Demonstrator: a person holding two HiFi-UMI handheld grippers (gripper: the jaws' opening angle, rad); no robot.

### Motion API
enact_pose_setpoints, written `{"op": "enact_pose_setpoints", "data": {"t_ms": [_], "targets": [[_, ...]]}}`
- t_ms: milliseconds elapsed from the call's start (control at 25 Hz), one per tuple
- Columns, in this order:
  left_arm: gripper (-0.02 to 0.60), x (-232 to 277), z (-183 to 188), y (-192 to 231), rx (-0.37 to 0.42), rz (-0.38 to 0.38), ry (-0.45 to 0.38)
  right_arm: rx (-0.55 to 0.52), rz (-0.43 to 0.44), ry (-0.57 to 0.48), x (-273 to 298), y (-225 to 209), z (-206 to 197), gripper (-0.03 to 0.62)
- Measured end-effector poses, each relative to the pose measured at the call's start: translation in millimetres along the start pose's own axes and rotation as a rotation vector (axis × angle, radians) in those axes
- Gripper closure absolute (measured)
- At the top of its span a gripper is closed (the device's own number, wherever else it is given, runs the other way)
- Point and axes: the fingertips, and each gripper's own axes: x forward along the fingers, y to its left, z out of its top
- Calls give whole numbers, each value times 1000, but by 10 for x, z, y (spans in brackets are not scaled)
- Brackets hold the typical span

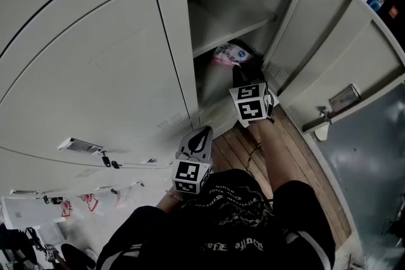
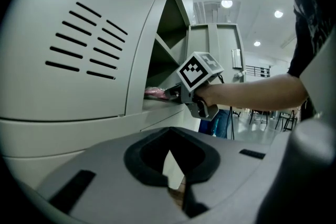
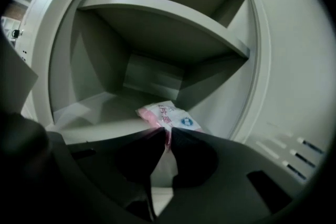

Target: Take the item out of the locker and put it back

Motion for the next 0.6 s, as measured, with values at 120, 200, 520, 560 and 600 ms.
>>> {"op": "enact_pose_setpoints", "data": {"t_ms": [120,200,520,560,600], "targets": [[575,13,5,-14,1,1,-4,5,7,-14,-126,12,9,556],[575,18,4,-23,6,2,-4,10,7,-40,-238,15,31,557],[575,25,24,-47,10,29,-10,31,3,-135,-719,21,125,557],[575,27,34,-54,10,32,-13,33,4,-142,-770,22,128,557],[575,27,43,-61,10,36,-17,36,4,-147,-819,22,127,557]]}}
